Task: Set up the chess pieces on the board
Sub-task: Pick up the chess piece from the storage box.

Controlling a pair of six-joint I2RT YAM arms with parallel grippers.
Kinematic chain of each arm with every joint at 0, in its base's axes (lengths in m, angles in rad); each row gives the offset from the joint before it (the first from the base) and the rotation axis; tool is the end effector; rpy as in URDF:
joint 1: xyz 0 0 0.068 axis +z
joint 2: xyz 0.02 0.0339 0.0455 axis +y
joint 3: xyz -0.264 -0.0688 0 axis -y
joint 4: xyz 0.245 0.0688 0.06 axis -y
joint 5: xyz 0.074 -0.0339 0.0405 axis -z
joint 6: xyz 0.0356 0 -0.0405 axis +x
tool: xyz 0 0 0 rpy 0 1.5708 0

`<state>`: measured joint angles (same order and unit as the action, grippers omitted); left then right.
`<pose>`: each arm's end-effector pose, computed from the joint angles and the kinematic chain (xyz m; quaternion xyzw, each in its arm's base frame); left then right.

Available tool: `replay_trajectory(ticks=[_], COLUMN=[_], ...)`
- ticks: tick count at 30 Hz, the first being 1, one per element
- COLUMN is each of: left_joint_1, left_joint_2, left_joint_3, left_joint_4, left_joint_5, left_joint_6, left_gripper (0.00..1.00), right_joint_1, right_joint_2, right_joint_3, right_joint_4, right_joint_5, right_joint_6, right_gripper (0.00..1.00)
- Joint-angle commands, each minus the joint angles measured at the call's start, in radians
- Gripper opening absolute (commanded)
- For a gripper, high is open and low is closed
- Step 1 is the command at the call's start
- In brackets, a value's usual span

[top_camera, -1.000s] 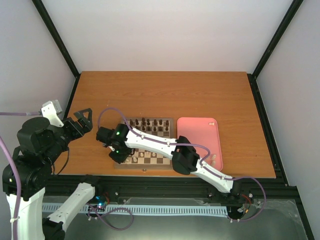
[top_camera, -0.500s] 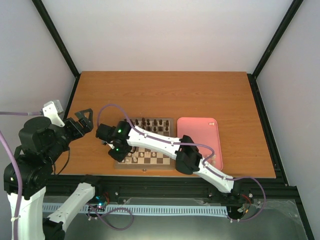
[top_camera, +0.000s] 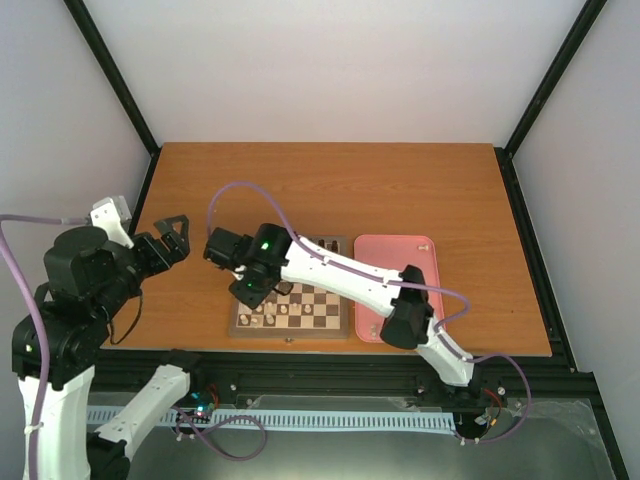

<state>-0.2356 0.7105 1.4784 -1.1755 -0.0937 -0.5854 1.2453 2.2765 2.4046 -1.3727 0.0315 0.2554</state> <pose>0.0542 -0.0096 0.4556 -0.1706 0.8175 -0.1831 0.5188 0.1487 0.4371 0.3014 -0.4664 0.8694 0.0993 0.1294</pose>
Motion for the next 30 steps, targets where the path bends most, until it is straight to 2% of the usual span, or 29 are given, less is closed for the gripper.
replay_trajectory(ticks=[1,8,13,18,30], left_joint_1=[0.007,0.007,0.006,0.006,0.006], left_joint_2=[0.039,0.093,0.123,0.149,0.166], left_joint_3=[0.042,0.052,0.024,-0.027,-0.155], left_joint_4=[-0.003,0.02,0.066,0.112,0.166], left_joint_5=[-0.001,0.035,0.062,0.094,0.148], left_joint_6=[0.041,0.063,0.059,0.056,0.039], left_gripper=[1.0,1.0,1.0,1.0,1.0], right_joint_1=[-0.038,-0.178,-0.366,-0.536,-0.702], right_joint_2=[-0.146,-0.433,-0.657,-0.835,-1.031], right_joint_3=[-0.153,-0.531,-0.861,-1.114,-1.425], right_joint_4=[-0.04,-0.013,-0.023,-0.041,0.009], right_joint_5=[0.145,0.212,0.164,0.12,0.052], right_joint_6=[0.054,0.169,0.274,0.347,0.429], right_gripper=[0.41,0.42,0.41,0.41,0.39])
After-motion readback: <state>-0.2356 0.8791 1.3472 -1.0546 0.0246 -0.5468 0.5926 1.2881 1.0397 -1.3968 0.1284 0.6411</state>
